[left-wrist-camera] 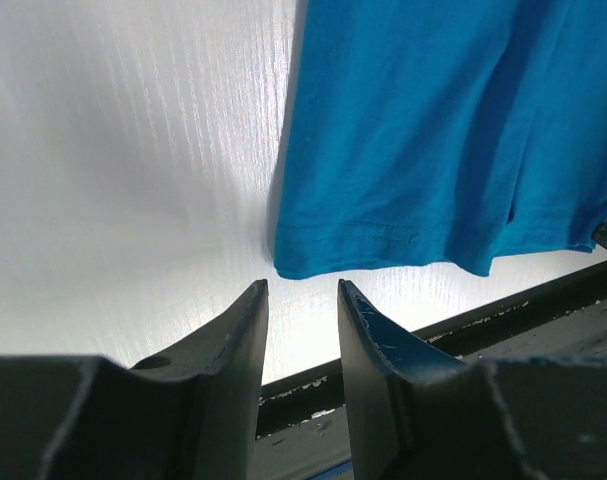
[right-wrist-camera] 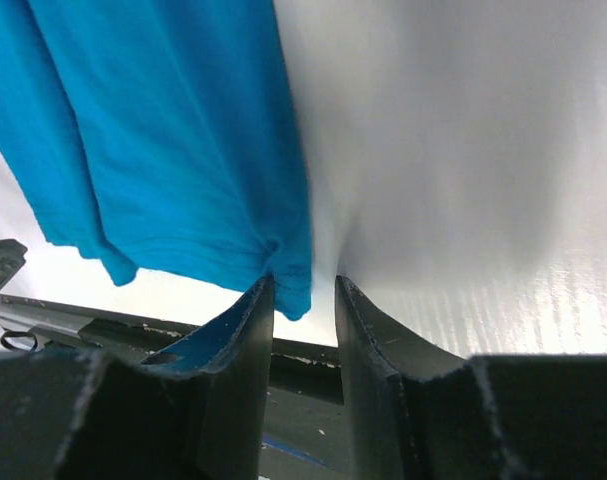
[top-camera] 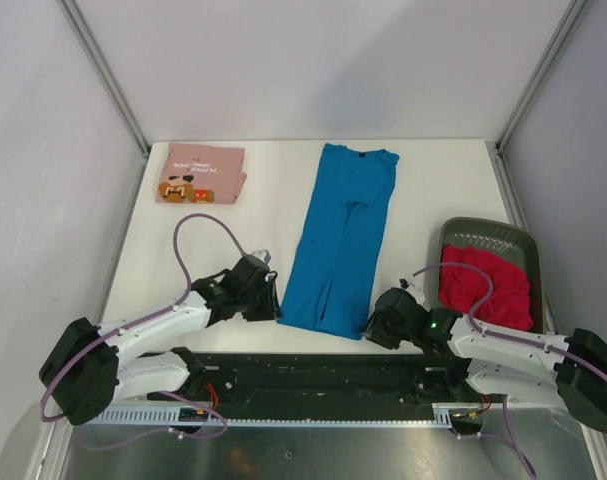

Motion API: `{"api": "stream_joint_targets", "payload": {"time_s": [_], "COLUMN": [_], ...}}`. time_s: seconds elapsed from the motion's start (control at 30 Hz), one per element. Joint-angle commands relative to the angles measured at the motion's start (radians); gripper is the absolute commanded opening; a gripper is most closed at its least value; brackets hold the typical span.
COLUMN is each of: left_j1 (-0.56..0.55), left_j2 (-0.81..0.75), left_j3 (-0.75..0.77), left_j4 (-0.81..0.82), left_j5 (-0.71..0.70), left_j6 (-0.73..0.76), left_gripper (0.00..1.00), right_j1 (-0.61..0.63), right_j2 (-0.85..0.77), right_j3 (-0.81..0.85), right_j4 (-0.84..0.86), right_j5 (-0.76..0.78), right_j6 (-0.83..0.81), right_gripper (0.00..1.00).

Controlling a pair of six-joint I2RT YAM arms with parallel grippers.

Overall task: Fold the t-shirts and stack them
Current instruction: Grab the bottom of the folded rectangular tshirt with both arms

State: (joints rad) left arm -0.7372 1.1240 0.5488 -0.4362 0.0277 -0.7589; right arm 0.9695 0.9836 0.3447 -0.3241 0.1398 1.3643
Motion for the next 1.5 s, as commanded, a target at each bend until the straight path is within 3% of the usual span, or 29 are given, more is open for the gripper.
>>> {"api": "stream_joint_targets", "payload": {"time_s": [0.0, 0.6, 0.8, 0.9, 1.47], "left_j1": [0.009, 0.008, 0.007, 0.008, 0.008], "left_j2": [-0.003, 0.025, 0.051, 0.066, 0.138], "left_j3": [-0.005, -0.013, -0.022, -0.021, -0.017], "left_j4": [0.013, 0.015, 0.029, 0.042, 0.146], "left_j5": [-0.024, -0.024, -0.023, -0.023, 0.099], "left_j6": [0.018, 0.017, 0.025, 0.031, 0.030], "left_gripper": [0.39, 0.39, 0.40, 0.42, 0.41], "right_j1": [0.000, 0.008, 0.009, 0.009, 0.009], "right_j2": [0.032, 0.103, 0.072, 0.042, -0.008], "right_j3": [0.000, -0.001, -0.011, -0.029, -0.087], "right_j4": [0.044, 0.080, 0.023, -0.003, -0.019], "right_j5": [0.018, 0.010, 0.023, 0.024, 0.009], "right_j6": [-0.013, -0.003, 0.008, 0.014, 0.030], "right_gripper": [0.36, 0.34, 0.09, 0.02, 0.00]}}
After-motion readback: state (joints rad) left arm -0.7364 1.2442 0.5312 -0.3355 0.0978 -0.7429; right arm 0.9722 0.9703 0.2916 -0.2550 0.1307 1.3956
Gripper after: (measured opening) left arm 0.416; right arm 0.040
